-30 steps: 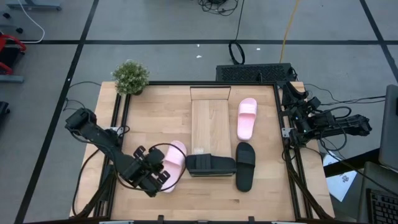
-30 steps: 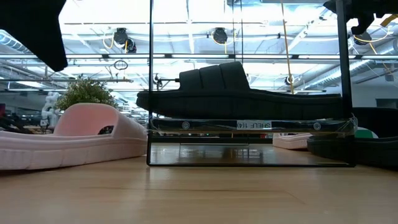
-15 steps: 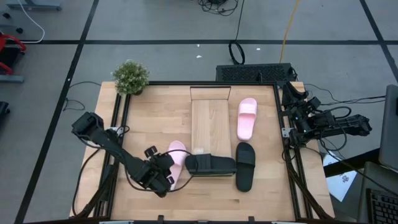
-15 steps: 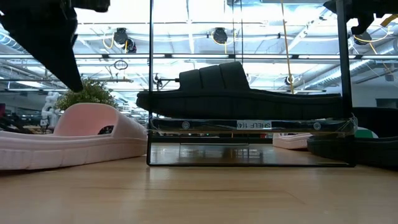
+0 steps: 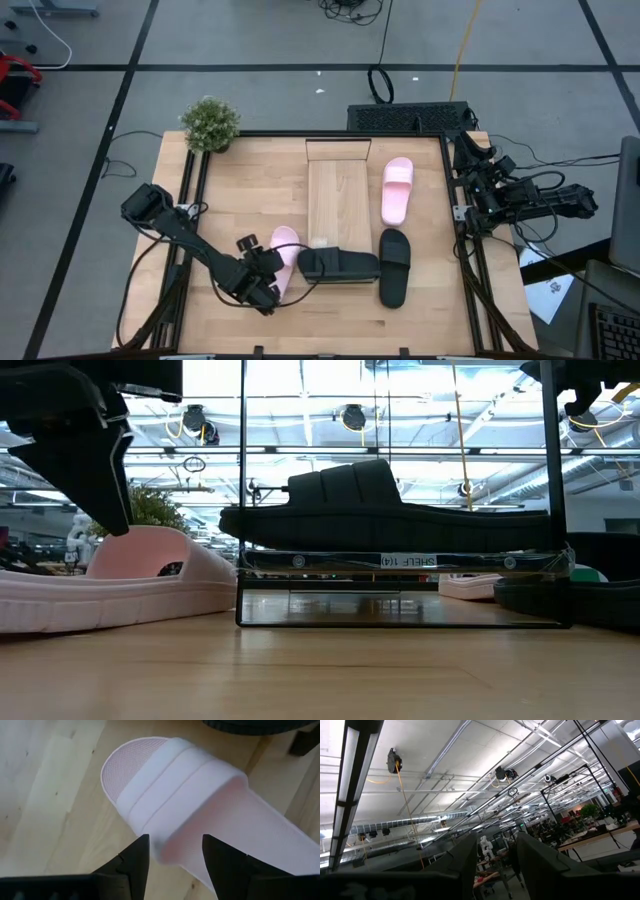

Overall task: Pick and place slides into the shelf
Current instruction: Put the bottom pink slipper on the shelf

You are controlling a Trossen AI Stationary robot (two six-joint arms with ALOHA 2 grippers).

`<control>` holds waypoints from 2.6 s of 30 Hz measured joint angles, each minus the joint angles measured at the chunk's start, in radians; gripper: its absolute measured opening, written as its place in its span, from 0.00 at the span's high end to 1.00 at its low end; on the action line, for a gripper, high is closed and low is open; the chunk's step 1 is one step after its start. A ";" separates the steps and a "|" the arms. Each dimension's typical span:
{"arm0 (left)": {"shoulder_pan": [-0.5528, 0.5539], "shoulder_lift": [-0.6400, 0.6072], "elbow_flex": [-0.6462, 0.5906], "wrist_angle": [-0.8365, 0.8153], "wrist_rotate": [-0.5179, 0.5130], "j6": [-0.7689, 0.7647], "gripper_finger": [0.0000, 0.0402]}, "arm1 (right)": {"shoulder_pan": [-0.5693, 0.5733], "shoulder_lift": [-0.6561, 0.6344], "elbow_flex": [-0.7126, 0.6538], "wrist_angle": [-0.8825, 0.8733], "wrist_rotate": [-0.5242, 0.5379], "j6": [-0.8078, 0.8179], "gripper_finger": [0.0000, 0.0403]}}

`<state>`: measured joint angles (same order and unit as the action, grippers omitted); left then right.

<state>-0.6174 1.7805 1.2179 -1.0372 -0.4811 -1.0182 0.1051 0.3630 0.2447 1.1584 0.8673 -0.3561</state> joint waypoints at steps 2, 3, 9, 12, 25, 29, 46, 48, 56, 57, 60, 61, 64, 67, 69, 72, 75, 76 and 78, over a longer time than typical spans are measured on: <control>0.000 0.000 -0.012 0.004 -0.017 0.012 0.55 | 0.000 0.000 0.000 0.000 0.000 0.000 0.68; 0.000 0.000 -0.021 0.005 -0.021 0.012 0.55 | 0.000 0.000 0.000 0.000 0.000 0.000 0.68; 0.003 -0.001 -0.096 0.094 -0.032 0.000 0.55 | 0.000 0.000 0.000 -0.016 0.000 0.001 0.68; 0.006 0.000 -0.116 0.101 -0.065 -0.032 0.56 | 0.000 0.000 0.000 -0.026 0.000 0.001 0.68; -0.006 0.000 -0.141 -0.222 0.130 -0.584 0.99 | 0.000 0.000 0.000 -0.026 0.000 0.003 0.68; -0.064 -0.016 -0.134 -0.287 0.186 -0.818 0.99 | 0.000 0.000 0.000 -0.026 0.000 0.003 0.68; -0.037 -0.035 -0.127 -0.366 0.218 -1.248 1.00 | 0.000 0.000 0.000 -0.014 0.000 0.003 0.68; -0.025 -0.055 -0.127 -0.392 0.219 -1.248 1.00 | 0.000 0.000 0.000 -0.014 0.000 0.003 0.68; 0.056 -0.177 -0.094 -0.472 0.170 -1.288 1.00 | 0.000 0.000 0.000 -0.007 0.000 0.003 0.68; 0.072 -0.191 -0.080 -0.491 0.154 -1.289 1.00 | 0.000 0.000 0.000 -0.006 0.000 0.003 0.68; 0.122 -0.229 -0.031 -0.537 0.100 -1.291 1.00 | 0.000 0.000 0.000 -0.006 0.000 0.003 0.68; 0.139 -0.240 -0.016 -0.537 0.078 -1.289 1.00 | 0.000 0.000 0.000 -0.006 0.000 0.003 0.68; 0.189 -0.279 0.011 -0.534 -0.022 -1.266 1.00 | 0.000 0.000 0.000 -0.006 0.000 0.002 0.68; 0.240 -0.292 0.045 -0.539 -0.092 -1.197 1.00 | 0.000 0.000 0.000 -0.007 0.000 -0.001 0.68; 0.270 -0.294 0.078 -0.532 -0.103 -1.130 1.00 | 0.000 0.000 0.000 -0.009 -0.004 -0.002 0.68; 0.304 -0.297 0.135 -0.536 -0.147 -1.036 1.00 | 0.001 0.000 0.000 -0.035 -0.022 0.018 0.68; 0.334 -0.296 0.197 -0.534 -0.208 -0.971 1.00 | 0.001 0.000 0.000 -0.127 -0.124 0.092 0.68; 0.345 -0.296 0.218 -0.533 -0.229 -0.949 1.00 | 0.001 0.000 0.000 -0.166 -0.157 0.123 0.68; 0.365 -0.296 0.257 -0.533 -0.260 -0.898 1.00 | 0.001 0.000 0.000 -0.244 -0.209 0.185 0.68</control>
<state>-0.2519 1.4845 1.4749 -1.5704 -0.7414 -1.9162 0.1062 0.3633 0.2449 0.9145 0.6583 -0.1714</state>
